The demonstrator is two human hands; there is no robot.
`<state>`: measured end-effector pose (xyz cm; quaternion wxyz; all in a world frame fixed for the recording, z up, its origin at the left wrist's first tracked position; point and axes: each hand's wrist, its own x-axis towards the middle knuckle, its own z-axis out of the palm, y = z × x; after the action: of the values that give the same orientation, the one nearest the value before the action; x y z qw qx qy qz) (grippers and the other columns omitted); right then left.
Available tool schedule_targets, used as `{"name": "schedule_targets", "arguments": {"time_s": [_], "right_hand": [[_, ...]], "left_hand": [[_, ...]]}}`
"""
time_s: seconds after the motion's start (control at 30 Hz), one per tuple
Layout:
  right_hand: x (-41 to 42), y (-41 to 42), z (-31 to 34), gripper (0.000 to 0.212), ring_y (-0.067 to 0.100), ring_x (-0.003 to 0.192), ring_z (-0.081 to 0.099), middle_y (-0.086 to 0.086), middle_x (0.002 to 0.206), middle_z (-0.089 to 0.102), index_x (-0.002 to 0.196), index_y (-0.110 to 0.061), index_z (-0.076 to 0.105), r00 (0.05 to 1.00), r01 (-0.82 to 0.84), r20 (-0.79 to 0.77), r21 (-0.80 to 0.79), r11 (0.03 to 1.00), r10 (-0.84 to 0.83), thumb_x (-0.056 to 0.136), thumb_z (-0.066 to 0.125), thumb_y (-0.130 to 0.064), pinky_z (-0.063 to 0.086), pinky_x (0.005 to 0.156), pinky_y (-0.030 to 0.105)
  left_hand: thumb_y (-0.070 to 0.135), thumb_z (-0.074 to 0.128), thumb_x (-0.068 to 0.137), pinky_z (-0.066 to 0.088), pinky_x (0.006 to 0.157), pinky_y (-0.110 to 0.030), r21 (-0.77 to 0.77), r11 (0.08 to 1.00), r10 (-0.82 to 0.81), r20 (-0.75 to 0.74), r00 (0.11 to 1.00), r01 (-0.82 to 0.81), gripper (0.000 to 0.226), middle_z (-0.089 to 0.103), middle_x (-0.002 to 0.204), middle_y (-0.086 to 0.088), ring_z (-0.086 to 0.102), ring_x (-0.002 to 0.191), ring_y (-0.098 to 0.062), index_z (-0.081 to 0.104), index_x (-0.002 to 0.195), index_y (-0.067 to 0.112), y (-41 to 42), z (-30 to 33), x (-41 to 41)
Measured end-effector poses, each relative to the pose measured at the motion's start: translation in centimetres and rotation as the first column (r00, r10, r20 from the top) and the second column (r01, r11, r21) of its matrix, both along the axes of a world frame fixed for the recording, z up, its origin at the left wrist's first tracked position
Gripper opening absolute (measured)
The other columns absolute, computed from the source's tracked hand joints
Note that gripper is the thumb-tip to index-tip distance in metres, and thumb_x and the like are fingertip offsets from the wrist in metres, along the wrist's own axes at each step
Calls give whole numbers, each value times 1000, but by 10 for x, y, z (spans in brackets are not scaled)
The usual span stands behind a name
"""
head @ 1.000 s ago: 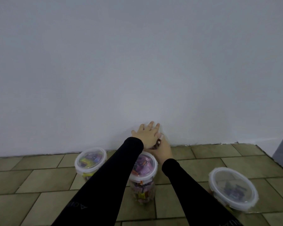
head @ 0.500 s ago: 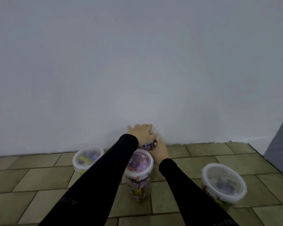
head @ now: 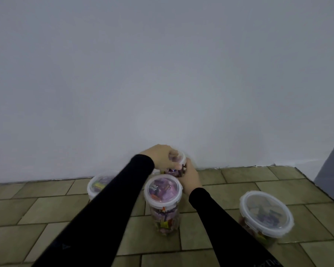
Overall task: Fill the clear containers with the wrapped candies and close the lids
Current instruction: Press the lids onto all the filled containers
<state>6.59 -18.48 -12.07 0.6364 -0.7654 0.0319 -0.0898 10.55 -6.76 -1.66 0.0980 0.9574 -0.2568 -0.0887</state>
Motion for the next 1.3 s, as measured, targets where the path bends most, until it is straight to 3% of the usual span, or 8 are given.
{"name": "schedule_targets", "arguments": {"time_s": [0.1,0.3,0.5,0.67,0.83,0.97,1.13,1.3], "right_hand": [[-1,-3,-1,60,9,89,60,-6,99,62,111,-25,47,1000,5,-1,-27,1000,-5,66,86,-16,44,65,8],[1,-2,-4,63,7,90,58,-7,98,60,113,-22,47,1000,-17,14,-20,1000,17,65,87,-12,42,62,1],[8,-4,-4,64,19,104,61,-4,106,61,117,-24,46,998,-10,-58,-60,998,7,67,85,-16,48,87,27],[0,2,3,125,22,136,36,7,154,24,152,-30,-1,997,-62,-55,-165,984,53,61,84,-43,33,113,39],[-25,-8,20,73,26,147,7,8,160,4,151,-27,15,976,131,218,-627,768,12,91,57,-20,24,116,42],[-25,-7,33,60,23,148,-3,-3,161,1,149,-30,20,972,110,186,-898,425,141,96,46,-18,24,111,46],[-21,-2,37,60,24,148,2,-2,160,6,151,-30,10,980,73,102,-983,166,173,100,40,-24,28,107,47],[-25,3,40,60,22,140,23,0,153,25,150,-28,14,983,92,112,-987,134,145,98,42,-16,40,94,41]], "left_hand": [[40,74,80,29,111,-31,-39,999,-35,-106,994,31,64,34,154,-2,40,136,-21,50,139,30,20,2,-2],[34,71,85,19,117,-30,-161,987,-10,-40,999,4,65,19,160,-3,23,145,-17,42,143,33,26,-17,-7],[37,70,85,14,117,-31,-186,981,38,-77,996,-52,66,16,161,0,15,148,-15,41,144,35,24,-22,-10],[55,46,95,33,108,-34,-256,961,137,125,983,-101,55,41,150,4,42,133,-16,41,144,30,23,-11,-38],[36,58,86,43,87,-30,-195,979,92,133,987,-65,23,59,112,9,51,96,-11,66,107,31,24,14,-77],[60,69,73,46,94,-34,-79,997,17,21,1000,-15,49,57,119,13,53,106,-11,62,114,35,35,17,-102],[41,87,57,44,95,-39,45,997,-66,89,994,63,97,37,140,9,47,117,-23,32,137,32,43,-19,-116],[35,74,74,42,99,-42,111,994,-14,305,952,-21,87,25,149,-3,38,126,-30,23,143,27,52,-49,-113]]}}
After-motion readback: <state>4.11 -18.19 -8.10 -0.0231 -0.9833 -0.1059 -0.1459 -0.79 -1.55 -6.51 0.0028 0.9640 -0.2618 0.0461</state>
